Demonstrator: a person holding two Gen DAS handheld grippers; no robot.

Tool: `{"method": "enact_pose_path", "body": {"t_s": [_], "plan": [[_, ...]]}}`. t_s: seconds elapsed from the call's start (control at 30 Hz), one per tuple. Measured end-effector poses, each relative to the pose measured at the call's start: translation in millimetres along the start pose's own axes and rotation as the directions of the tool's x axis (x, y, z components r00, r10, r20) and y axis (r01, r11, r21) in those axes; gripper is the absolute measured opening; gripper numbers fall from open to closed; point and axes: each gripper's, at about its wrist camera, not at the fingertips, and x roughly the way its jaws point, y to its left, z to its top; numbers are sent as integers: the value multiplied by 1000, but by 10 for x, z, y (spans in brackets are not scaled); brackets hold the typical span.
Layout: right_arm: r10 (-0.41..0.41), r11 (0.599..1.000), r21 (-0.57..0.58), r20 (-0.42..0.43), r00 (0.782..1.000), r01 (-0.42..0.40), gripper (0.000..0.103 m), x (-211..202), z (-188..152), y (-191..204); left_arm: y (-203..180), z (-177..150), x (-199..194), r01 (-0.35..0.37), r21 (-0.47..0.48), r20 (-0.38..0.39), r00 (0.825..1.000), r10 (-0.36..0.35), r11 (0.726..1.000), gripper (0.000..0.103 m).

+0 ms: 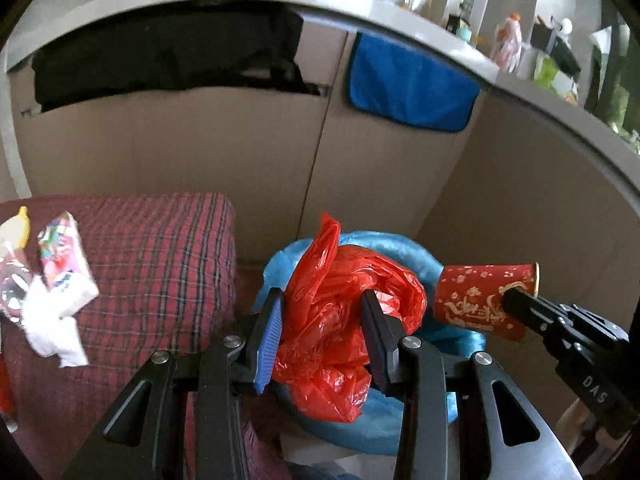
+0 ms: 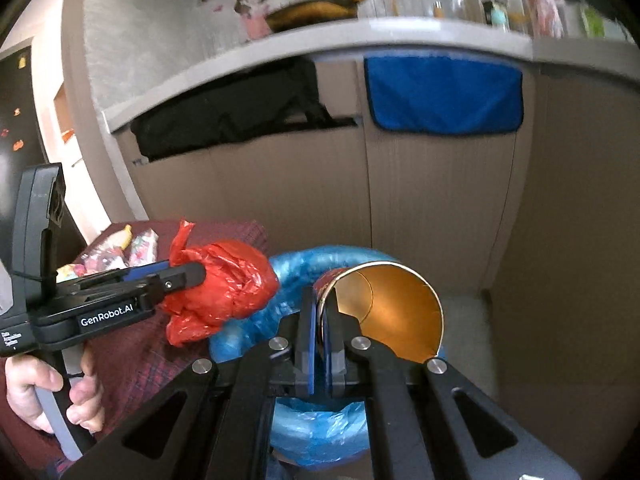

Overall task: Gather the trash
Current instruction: 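Carry the red bag and red can to the blue bin and release both, then grasp the snack wrapper with the left gripper while the right gripper grasps blue tissues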

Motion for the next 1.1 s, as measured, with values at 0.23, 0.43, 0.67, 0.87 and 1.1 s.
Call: {"method": "enact_pose_path", "body": {"t_s": [0.23,0.43,0.67,0.87,1.1], "plan": [[-26,998,49,-61,998,29,6,308,-142,-202,18,-49,465,56,-14,-78,995,-57,998,41],[-44,998,49,-65,997,47,7,314,-165,-239,-2,-27,573,75,-14,-101,992,-76,997,53],[-61,997,42,-32,998,62,9,184,-117,-185,61,-4,268,94,-30,-58,994,-96,995,56],[-35,999,24,-18,999,35,11,94,-90,59,398,-80,-258,56,-58,0,998,-56,997,58],[103,992,-79,14,995,-102,17,41,-43,867,1170,-407,-1192,-107,-106,97,988,118,989,62]]}}
